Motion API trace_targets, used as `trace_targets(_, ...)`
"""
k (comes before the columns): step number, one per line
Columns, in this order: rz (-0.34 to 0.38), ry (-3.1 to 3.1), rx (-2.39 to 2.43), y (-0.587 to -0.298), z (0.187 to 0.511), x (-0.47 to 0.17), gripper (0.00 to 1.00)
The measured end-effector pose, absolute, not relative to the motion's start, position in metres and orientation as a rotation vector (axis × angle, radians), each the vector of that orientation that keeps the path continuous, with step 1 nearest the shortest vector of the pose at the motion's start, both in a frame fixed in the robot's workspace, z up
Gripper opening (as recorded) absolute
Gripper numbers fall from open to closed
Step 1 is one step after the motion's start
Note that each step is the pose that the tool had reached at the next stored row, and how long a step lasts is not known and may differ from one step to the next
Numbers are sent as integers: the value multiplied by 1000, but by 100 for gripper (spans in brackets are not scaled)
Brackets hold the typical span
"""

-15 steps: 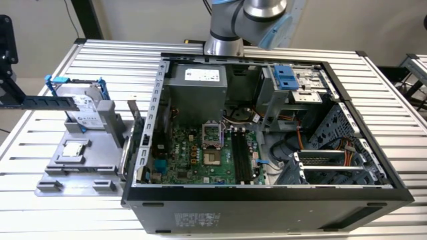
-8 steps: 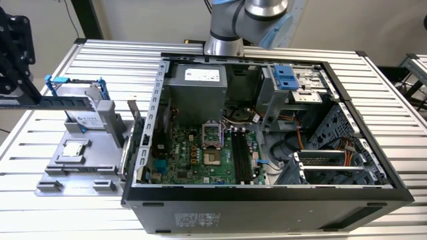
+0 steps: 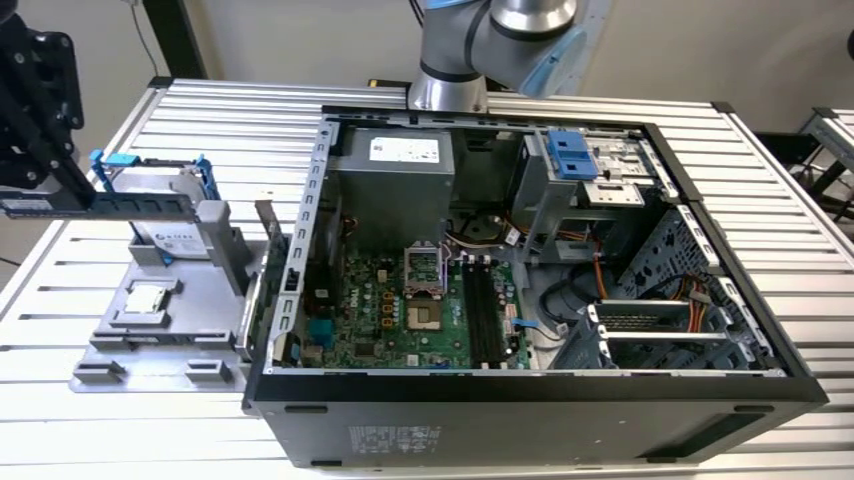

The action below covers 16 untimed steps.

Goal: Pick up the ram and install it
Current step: 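Pick up the ram and move it above insertion slot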

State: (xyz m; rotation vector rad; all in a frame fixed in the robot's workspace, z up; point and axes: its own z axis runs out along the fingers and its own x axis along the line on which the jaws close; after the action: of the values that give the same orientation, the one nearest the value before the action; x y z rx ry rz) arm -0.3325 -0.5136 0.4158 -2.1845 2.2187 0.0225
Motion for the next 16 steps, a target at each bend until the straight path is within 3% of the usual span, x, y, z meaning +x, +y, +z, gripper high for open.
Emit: trace_targets(16, 24, 2219, -2185, -514, 416, -282, 0)
